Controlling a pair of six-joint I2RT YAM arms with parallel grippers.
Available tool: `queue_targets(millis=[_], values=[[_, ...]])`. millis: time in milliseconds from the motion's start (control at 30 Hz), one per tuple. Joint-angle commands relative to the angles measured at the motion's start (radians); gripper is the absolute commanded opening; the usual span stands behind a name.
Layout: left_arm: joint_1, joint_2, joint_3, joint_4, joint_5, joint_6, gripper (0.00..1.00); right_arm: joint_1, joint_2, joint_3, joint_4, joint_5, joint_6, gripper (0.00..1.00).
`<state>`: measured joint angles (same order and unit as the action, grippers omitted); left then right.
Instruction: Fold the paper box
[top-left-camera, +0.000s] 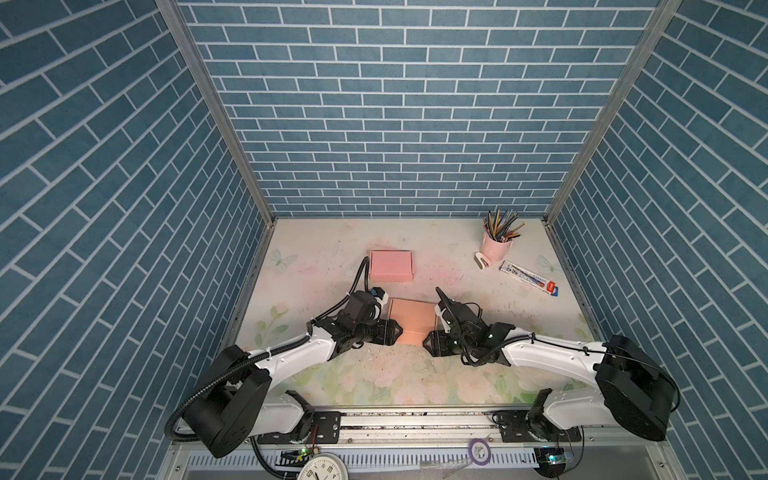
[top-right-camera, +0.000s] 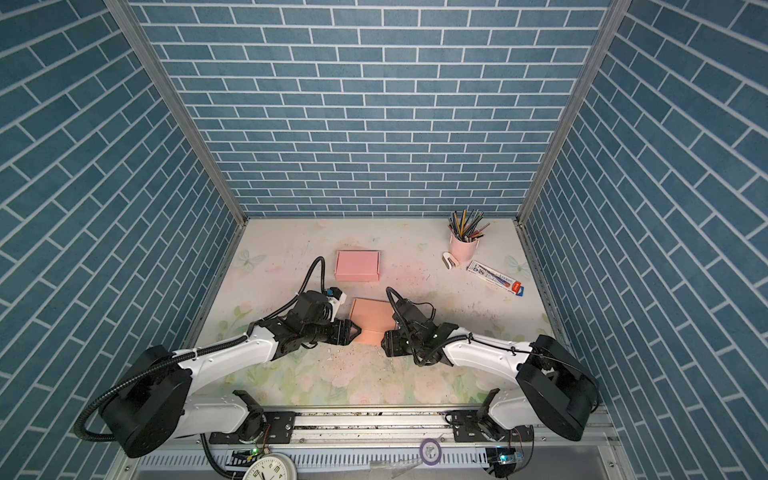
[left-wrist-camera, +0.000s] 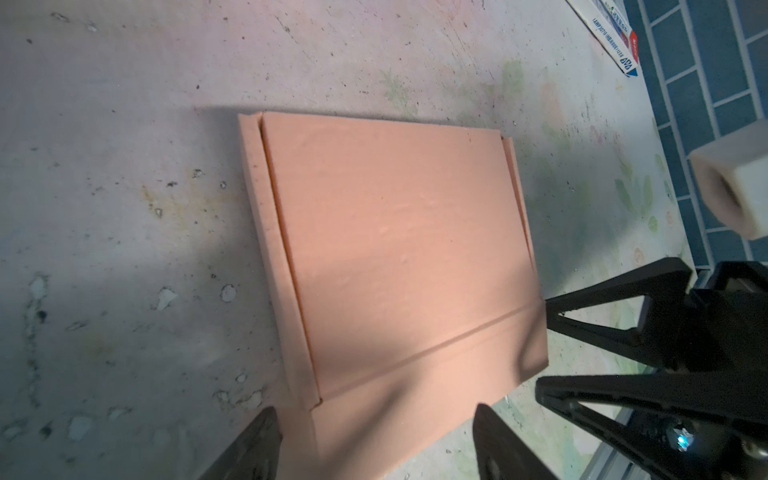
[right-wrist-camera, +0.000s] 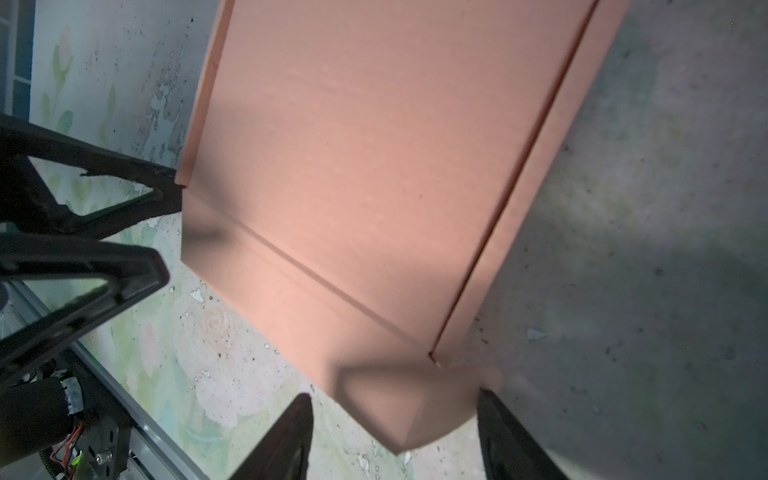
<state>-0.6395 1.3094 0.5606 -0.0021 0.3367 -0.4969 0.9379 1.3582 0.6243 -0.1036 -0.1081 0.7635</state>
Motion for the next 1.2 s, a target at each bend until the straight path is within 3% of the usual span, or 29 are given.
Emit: queue_targets(millis=[0,1167], values=[[0.004,0.001,-0.007,0.029,0.018,0.005,0.74,0.006,0.011,0.009,0.011,0.007,0.037,0.64],[-0.036,-0.09,-0.059,0.036,0.027,-0.067,0.74,0.047,-0.012,0.023,0.015,-0.008,0.053,0.64]])
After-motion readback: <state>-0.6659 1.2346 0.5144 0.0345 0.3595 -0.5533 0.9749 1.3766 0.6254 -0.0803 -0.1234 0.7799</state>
